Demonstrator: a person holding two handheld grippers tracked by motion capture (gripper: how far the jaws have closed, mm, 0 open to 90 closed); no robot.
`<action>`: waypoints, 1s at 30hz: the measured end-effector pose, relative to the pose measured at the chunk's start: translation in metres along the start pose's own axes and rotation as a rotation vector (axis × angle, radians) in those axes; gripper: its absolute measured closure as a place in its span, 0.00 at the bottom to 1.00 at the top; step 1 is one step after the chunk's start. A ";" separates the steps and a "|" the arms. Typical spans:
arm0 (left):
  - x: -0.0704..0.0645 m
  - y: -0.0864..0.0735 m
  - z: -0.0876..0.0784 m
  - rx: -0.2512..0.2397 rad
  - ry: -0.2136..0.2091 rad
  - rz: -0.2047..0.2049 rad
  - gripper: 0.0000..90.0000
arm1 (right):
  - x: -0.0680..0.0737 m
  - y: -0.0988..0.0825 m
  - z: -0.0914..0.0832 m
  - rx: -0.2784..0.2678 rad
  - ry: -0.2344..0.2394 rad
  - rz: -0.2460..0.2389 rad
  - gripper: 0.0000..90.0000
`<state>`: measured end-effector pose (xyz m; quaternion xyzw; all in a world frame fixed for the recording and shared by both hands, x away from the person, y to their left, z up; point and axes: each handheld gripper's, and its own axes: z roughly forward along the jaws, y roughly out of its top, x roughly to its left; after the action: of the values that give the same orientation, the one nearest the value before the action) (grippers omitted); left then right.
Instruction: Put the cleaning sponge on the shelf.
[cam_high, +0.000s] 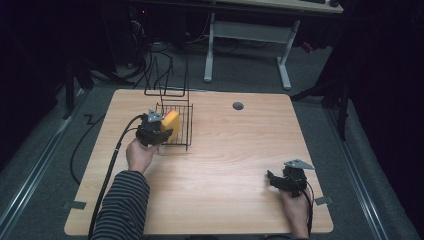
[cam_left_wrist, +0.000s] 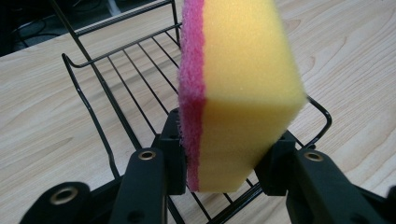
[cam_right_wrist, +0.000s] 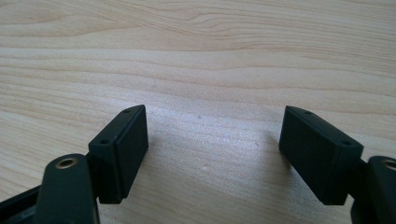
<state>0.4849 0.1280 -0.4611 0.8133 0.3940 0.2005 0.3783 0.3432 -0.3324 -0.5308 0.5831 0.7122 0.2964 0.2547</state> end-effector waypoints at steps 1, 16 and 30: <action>0.000 0.000 0.000 0.001 -0.002 -0.003 0.68 | 0.000 0.000 0.000 0.000 0.000 0.000 0.27; 0.001 -0.001 0.001 0.009 0.011 -0.010 0.62 | 0.000 0.000 0.000 0.000 0.000 0.000 0.27; 0.001 0.002 -0.009 -0.006 0.000 -0.042 0.33 | 0.000 0.000 0.000 0.000 0.000 0.001 0.27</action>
<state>0.4812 0.1320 -0.4540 0.8038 0.4104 0.1938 0.3847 0.3431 -0.3324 -0.5308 0.5833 0.7121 0.2965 0.2544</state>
